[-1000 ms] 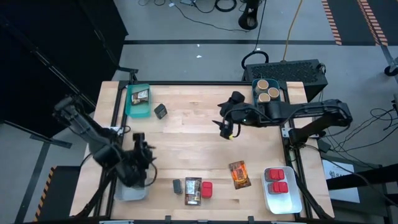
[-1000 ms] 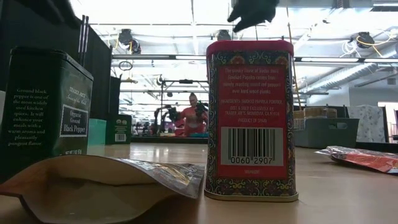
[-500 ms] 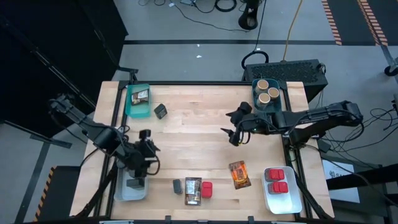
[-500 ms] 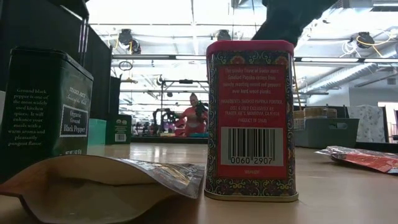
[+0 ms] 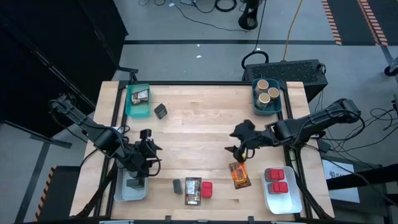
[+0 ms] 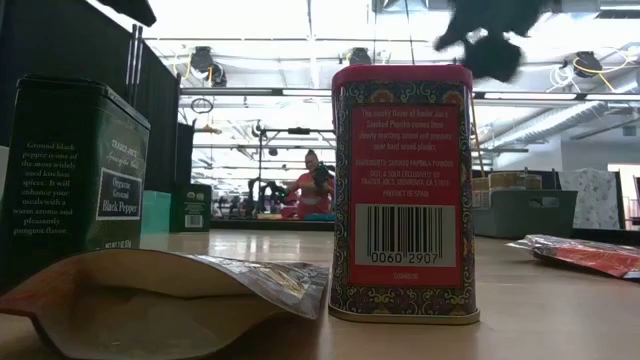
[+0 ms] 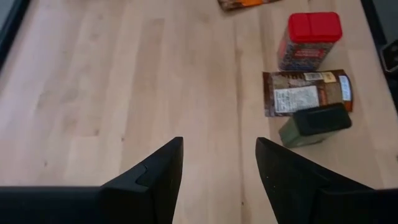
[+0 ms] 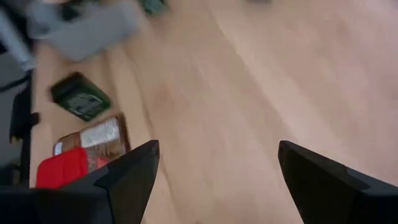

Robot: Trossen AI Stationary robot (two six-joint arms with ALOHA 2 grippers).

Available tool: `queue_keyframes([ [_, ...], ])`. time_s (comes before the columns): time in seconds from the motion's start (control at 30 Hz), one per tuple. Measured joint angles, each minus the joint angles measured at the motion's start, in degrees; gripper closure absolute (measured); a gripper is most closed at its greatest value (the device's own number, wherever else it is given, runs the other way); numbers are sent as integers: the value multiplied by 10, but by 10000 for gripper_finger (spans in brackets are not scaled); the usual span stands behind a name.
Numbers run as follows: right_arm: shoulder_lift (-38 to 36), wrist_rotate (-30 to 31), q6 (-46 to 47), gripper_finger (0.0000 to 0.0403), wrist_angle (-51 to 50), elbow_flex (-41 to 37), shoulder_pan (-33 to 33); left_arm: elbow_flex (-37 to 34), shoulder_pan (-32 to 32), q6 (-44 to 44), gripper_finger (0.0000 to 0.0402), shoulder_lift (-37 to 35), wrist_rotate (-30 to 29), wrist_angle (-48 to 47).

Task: Sort spices by type
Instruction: Put the right brown seasoning pack into the light green bin

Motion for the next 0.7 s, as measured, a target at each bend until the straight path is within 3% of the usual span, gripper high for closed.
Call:
queue_keyframes([
  [0.13, 8, -31, 165, 90, -80, 0, 13, 0, 0, 1, 199, 0, -23, 0],
  [0.23, 29, -86, 247, 90, -84, 0, 28, 0, 4, 10, 199, 0, -56, -1],
  [0.37, 87, -153, 271, 90, -79, 45, 32, 0, 11, 54, 199, 0, -131, 0],
  [0.57, 191, -166, 318, 90, -333, 180, 34, 0, 24, 121, 199, 0, -205, 1],
  [0.7, 236, -220, 325, 90, -354, 199, 40, 0, 27, 119, 199, 0, -219, 1],
])
